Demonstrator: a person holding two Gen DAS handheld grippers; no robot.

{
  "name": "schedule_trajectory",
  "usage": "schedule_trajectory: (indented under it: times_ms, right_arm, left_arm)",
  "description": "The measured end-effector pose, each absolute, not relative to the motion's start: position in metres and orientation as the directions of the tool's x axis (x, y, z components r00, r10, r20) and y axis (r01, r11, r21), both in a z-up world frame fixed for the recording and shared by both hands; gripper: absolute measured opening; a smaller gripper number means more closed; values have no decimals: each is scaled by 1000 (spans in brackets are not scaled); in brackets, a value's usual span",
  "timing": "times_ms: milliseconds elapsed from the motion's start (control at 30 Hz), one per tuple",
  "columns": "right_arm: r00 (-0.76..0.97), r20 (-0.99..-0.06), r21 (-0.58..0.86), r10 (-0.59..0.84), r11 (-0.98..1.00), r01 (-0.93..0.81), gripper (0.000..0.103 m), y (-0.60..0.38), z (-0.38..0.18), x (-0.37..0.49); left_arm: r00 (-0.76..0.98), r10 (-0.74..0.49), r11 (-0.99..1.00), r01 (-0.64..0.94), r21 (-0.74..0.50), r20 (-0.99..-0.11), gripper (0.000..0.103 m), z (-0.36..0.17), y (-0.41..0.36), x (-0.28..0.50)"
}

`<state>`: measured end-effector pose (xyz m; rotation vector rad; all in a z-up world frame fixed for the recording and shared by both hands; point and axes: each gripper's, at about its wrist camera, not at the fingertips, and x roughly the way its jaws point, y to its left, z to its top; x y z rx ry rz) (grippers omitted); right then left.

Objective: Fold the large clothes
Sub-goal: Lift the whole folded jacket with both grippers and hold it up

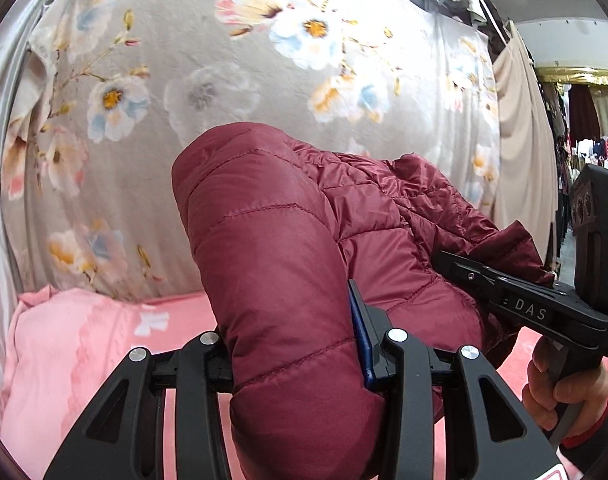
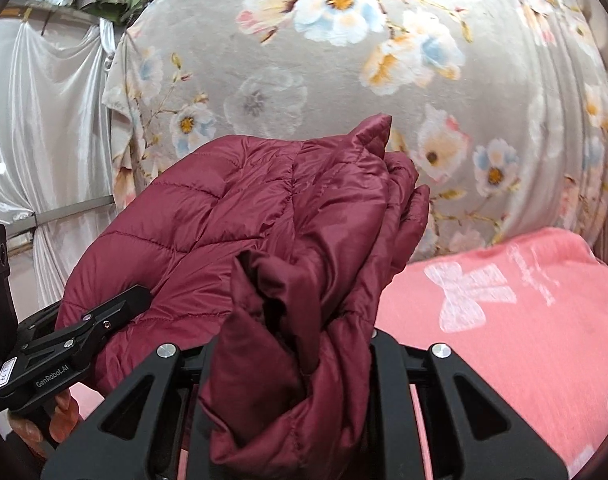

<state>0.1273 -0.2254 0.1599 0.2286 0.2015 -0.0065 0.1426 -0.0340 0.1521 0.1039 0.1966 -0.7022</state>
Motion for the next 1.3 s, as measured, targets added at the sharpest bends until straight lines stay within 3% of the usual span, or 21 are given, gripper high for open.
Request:
schedule_trajectory:
  times_ms: [433,1000,1300]
  right_arm:
    - [966,-254,209,52,978,2,17,-201,96,266]
    - [909,-415,210,37,976,56,17,-198,-11,345]
    - [835,-547,218,54,973,80,21,-198,-46,368]
  left_arm:
    - [783,-576,799,600,38,-237,38,87,-20,276]
    - [746,-509,822,569,15,-429,38,-26,-33,363]
    - [713,-486,835,549,-28,-506,40,-51,-32,382]
